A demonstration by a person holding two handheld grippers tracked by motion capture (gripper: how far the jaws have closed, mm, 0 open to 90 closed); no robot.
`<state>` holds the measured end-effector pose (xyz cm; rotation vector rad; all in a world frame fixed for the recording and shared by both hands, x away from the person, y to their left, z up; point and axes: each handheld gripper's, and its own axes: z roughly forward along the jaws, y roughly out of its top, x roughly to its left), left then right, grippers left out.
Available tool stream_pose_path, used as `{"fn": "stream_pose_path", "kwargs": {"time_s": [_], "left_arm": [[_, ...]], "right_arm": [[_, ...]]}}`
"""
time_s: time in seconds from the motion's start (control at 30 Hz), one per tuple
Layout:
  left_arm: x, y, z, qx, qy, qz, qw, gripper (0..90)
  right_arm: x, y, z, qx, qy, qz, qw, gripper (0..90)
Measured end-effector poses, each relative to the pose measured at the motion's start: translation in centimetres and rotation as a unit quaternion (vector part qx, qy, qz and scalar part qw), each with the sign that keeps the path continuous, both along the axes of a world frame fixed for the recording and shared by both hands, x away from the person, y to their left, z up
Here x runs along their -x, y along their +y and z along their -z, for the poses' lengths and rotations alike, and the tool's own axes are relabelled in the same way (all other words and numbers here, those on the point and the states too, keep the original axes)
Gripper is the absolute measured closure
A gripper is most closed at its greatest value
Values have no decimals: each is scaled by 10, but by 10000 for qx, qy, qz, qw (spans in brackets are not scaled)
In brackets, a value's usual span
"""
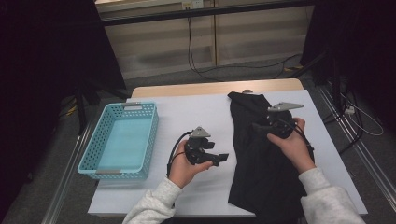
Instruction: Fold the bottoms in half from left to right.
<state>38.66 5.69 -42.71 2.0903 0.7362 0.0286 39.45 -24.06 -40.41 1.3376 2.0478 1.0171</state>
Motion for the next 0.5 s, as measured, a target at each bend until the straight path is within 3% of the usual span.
{"fn": "stream_pose_path", "kwargs": {"time_s": [0.17, 0.27, 0.5], "left_arm": [[-1, 14, 6, -87, -56, -103, 9999, 222], [-1, 19, 11, -209, -4, -119, 9997, 205], [-5, 29, 15, -237, 19, -133, 9996, 180]], "right_arm": [[27, 7, 11, 8, 96, -174, 9998, 304], [42, 8, 19, 43, 145, -157, 9998, 297], [71, 7, 35, 145, 151, -148, 9997, 266]]}}
